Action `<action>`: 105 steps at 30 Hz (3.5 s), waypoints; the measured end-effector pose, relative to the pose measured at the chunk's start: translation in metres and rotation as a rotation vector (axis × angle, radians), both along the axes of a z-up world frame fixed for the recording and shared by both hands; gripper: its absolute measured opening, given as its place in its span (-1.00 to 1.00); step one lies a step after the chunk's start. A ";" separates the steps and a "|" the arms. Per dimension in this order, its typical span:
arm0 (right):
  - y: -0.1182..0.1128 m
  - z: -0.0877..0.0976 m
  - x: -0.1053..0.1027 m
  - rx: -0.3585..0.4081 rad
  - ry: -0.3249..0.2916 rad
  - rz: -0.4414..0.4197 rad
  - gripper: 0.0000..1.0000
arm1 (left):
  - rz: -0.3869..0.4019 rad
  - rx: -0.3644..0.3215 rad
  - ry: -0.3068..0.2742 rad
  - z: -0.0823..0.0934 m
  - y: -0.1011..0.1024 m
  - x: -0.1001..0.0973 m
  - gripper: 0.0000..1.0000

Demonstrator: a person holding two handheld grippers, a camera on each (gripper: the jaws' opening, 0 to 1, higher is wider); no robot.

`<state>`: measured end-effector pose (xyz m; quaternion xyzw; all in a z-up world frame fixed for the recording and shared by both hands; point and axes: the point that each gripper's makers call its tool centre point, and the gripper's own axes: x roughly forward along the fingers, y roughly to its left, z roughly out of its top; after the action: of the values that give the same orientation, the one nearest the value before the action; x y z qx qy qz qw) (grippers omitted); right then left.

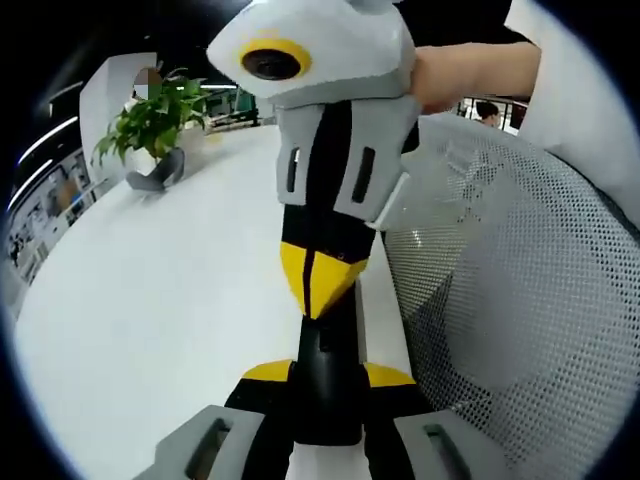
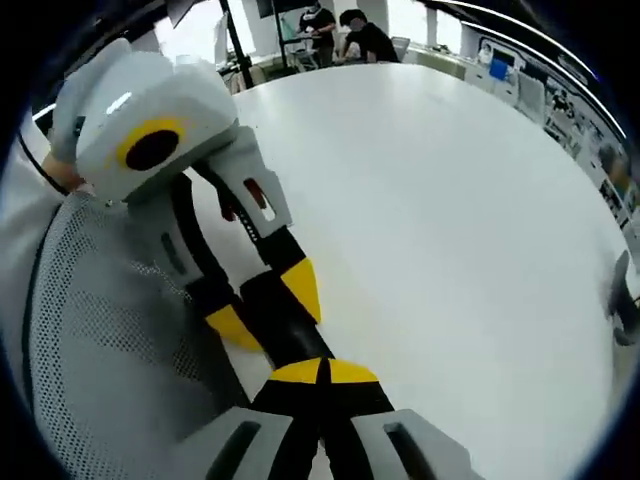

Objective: Press the specified remote control buttons in sequence, fully releasing each button before pressing the next.

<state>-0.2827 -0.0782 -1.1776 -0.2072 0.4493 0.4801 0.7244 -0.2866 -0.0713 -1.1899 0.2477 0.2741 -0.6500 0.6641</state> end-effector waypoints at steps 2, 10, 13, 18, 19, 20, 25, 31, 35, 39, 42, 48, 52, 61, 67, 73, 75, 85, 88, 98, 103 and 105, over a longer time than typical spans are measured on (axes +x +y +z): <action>0.005 0.001 -0.004 0.002 0.004 0.032 -1.00 | 0.000 0.000 0.000 0.000 0.000 0.000 -0.52; 0.006 -0.005 -0.005 -0.074 -0.015 0.149 -1.00 | -0.005 0.007 -0.001 0.000 0.000 0.000 -0.52; 0.007 -0.006 -0.005 -0.102 -0.010 0.162 -1.00 | -0.010 0.011 -0.001 0.000 0.001 0.000 -0.52; 0.006 -0.007 -0.005 -0.110 -0.004 0.149 -1.00 | -0.017 0.014 0.000 -0.001 0.001 0.000 -0.52; 0.005 -0.007 -0.005 -0.104 -0.006 0.143 -1.00 | -0.017 0.014 0.000 -0.001 0.001 -0.001 -0.52; 0.005 -0.006 -0.005 -0.094 -0.009 0.135 -1.00 | -0.017 0.015 0.000 -0.001 0.001 -0.001 -0.52; 0.005 -0.003 -0.005 -0.011 0.025 0.073 -1.00 | -0.016 0.016 -0.001 -0.001 0.001 -0.001 -0.52; 0.008 0.003 -0.002 -0.021 -0.048 0.095 -1.00 | -0.020 0.011 0.011 -0.001 0.001 0.000 -0.52; 0.009 -0.004 -0.004 -0.049 -0.034 0.118 -1.00 | -0.018 0.010 0.005 -0.001 0.001 -0.001 -0.52; 0.009 -0.005 -0.004 -0.052 -0.040 0.118 -1.00 | -0.022 0.010 0.007 -0.001 0.001 -0.001 -0.52; 0.010 -0.005 -0.004 -0.065 -0.041 0.127 -1.00 | -0.028 0.014 0.003 -0.001 0.001 -0.001 -0.51; 0.011 -0.007 -0.003 -0.138 -0.070 0.169 -1.00 | -0.038 0.016 0.010 0.000 0.001 -0.001 -0.51; 0.010 -0.006 -0.001 -0.084 -0.090 0.111 -1.00 | -0.050 0.023 0.010 0.000 0.001 0.000 -0.51; 0.010 -0.003 -0.001 0.012 -0.053 0.059 -1.00 | -0.057 0.029 0.004 0.000 0.001 0.000 -0.51; 0.018 0.002 -0.002 0.004 -0.070 0.106 -1.00 | -0.061 0.037 0.005 0.000 0.002 0.000 -0.51; 0.018 -0.004 -0.002 -0.035 -0.062 0.161 -1.00 | -0.058 0.037 0.002 0.000 0.002 0.001 -0.51; 0.018 -0.004 -0.002 -0.039 -0.067 0.172 -1.00 | -0.058 0.039 0.000 0.000 0.002 0.000 -0.51; 0.018 -0.006 -0.003 -0.090 -0.109 0.238 -1.00 | -0.056 0.073 -0.004 0.000 0.000 0.000 -0.52; 0.018 -0.006 -0.002 -0.111 -0.098 0.274 -1.00 | -0.063 0.089 -0.006 -0.001 0.000 0.000 -0.52; 0.016 -0.004 -0.004 0.000 -0.108 0.307 -1.00 | -0.050 0.102 -0.006 -0.001 0.000 0.001 -0.52; 0.015 -0.003 -0.002 0.065 -0.073 0.267 -1.00 | -0.047 0.096 -0.004 -0.002 0.001 0.001 -0.52; 0.016 -0.003 -0.003 0.072 -0.080 0.296 -1.00 | -0.045 0.097 -0.004 -0.002 0.000 0.002 -0.52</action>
<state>-0.2862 -0.0627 -1.1805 -0.2639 0.3673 0.5887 0.6700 -0.2850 -0.0709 -1.1916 0.2869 0.2986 -0.6501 0.6371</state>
